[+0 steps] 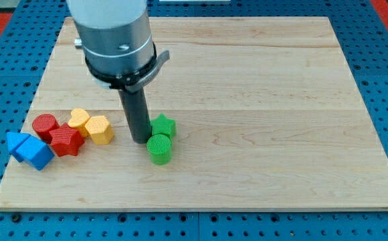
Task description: Move the yellow hexagon to the top side of the green star
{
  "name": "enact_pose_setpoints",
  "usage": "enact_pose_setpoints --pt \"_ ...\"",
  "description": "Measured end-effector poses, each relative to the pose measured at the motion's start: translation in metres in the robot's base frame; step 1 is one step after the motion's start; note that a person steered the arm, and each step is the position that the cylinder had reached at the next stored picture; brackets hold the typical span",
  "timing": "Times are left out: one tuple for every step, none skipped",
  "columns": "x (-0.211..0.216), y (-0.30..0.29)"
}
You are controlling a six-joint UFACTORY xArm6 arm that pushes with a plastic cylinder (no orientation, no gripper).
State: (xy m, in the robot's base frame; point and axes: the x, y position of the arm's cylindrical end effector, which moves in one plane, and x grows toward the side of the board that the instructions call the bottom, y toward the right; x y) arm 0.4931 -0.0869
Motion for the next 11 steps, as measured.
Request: enact_pose_setpoints --pt "-0.041 -0.001" --pt "-0.084 0.0" --pt "-0.06 0.062" --pt "-0.078 0.108" --pt "-0.137 0.049" --pt "-0.148 -0.082" --pt "-0.098 -0.117" --pt "-0.081 -0.133" --pt "-0.084 -0.148" --pt "-0.088 -0.169" --pt "-0.089 -0.17"
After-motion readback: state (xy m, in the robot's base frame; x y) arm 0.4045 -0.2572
